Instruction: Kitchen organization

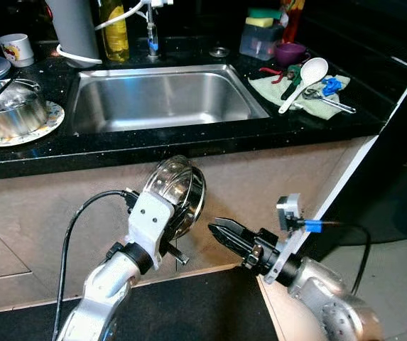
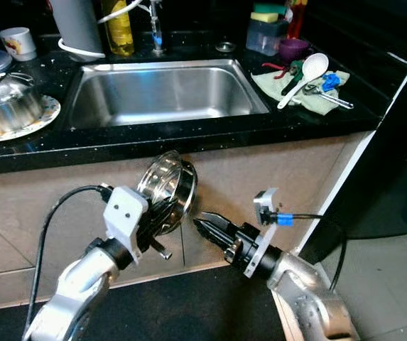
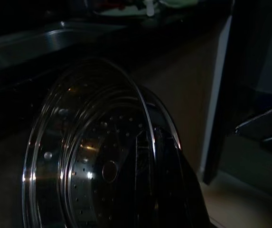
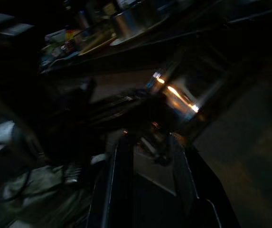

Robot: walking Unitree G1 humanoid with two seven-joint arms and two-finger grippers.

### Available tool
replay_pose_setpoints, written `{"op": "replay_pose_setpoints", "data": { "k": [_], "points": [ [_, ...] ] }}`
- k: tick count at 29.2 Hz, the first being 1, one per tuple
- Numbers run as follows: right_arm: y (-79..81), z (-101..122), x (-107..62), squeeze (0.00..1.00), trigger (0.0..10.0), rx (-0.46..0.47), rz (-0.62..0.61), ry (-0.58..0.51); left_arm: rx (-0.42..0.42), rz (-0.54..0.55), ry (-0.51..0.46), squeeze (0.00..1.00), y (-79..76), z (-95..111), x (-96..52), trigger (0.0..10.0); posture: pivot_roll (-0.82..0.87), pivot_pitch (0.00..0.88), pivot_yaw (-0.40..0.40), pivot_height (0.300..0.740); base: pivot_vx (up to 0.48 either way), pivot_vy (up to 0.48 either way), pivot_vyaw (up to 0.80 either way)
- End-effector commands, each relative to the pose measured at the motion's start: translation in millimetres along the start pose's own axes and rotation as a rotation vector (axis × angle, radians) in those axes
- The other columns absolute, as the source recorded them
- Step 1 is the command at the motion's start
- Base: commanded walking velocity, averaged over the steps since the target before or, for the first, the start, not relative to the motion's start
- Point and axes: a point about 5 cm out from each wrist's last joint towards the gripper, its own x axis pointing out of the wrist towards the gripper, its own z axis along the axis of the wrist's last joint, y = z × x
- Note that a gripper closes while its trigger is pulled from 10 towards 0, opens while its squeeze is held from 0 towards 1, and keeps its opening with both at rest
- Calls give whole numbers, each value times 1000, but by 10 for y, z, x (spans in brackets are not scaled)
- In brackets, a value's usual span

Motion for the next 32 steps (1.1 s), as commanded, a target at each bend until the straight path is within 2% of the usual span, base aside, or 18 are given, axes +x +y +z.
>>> {"op": "replay_pose_setpoints", "data": {
  "k": [1, 2, 3, 5, 6, 7, 8, 10, 11, 15, 16, 20, 22, 26, 28, 31, 32],
  "points": [
    [50, -36, -8, 0, 10000, 29, 22, 23, 9, -41, 20, 0, -37, 11, -26, 10000, -47, 143, -19, 740, 0, 0, 0],
    [50, -36, -8, 0, 10000, 29, 22, 23, 9, -41, 20, 0, -37, 11, -26, 10000, -47, 143, -19, 740, 0, 0, 0],
    [67, -32, -20, 0, 10000, 40, 34, 35, 5, -107, 44, 0, -73, 26, -44, 10000, -46, 144, -19, 740, 0, 0, 0],
    [75, -31, -24, 0, 10000, 44, 39, 38, 7, -136, 49, 0, -90, 38, -52, 10000, -46, 144, -19, 740, 0, 0, 0],
    [84, -30, -35, 0, 10000, 52, 49, 42, -12, -219, 49, 0, -129, 104, -64, 10000, -46, 145, -20, 740, 0, 0, 0],
    [91, -32, -56, 0, 10000, 62, 60, 52, -22, -380, 33, 0, -194, 260, -98, 10000, -44, 144, -21, 740, 0, 0, 0],
    [85, -34, -71, 0, 10000, 64, 57, 60, -24, -447, 22, 0, -200, 362, -116, 10000, -44, 144, -21, 740, 0, 0, 0],
    [80, -34, -80, 0, 10000, 65, 53, 65, -22, -479, 15, 0, -199, 423, -127, 10000, -44, 144, -21, 740, 0, 0, 0],
    [59, -19, -97, 0, 10000, 60, 36, 69, -22, -495, -5, 0, -118, 578, -111, 10000, -42, 143, -20, 740, 0, 0, 0],
    [16, 66, -87, 0, 10000, 45, -3, 21, 72, -479, -17, 0, 74, 767, -80, 10000, -41, 141, -19, 740, 0, 0, 0],
    [1, 126, -84, 0, 10000, 54, -11, -21, 122, -482, -10, 0, 141, 824, -79, 10000, -41, 141, -19, 740, 0, 0, 0],
    [4, 327, -95, 0, 10000, 87, 9, -145, 234, -475, 10, 0, 309, 981, -104, 10000, -35, 141, -19, 740, 0, 0, 0],
    [28, 466, -110, 0, 10000, 109, 45, -231, 277, -409, -24, 0, 402, 1101, -69, 10000, -33, 144, -17, 740, 0, 0, 0],
    [33, 580, -131, 0, 10000, 127, 69, -311, 317, -341, -46, 0, 460, 1147, -11, 10000, -33, 144, -17, 740, 0, 0, 0],
    [32, 718, -156, 0, 10000, 137, 77, -405, 364, -274, -40, 0, 525, 1142, 38, 10000, -31, 144, -18, 740, 0, 0, 0],
    [12, 785, -171, 0, 10000, 133, 58, -448, 404, -241, -42, 0, 564, 1140, 56, 10000, -33, 147, -16, 740, 0, 0, 0],
    [-30, 782, -159, 0, 10000, 99, 7, -431, 427, -206, -35, 0, 607, 1142, 68, 10000, -33, 147, -16, 740, 0, 0, 0]
  ]
}}
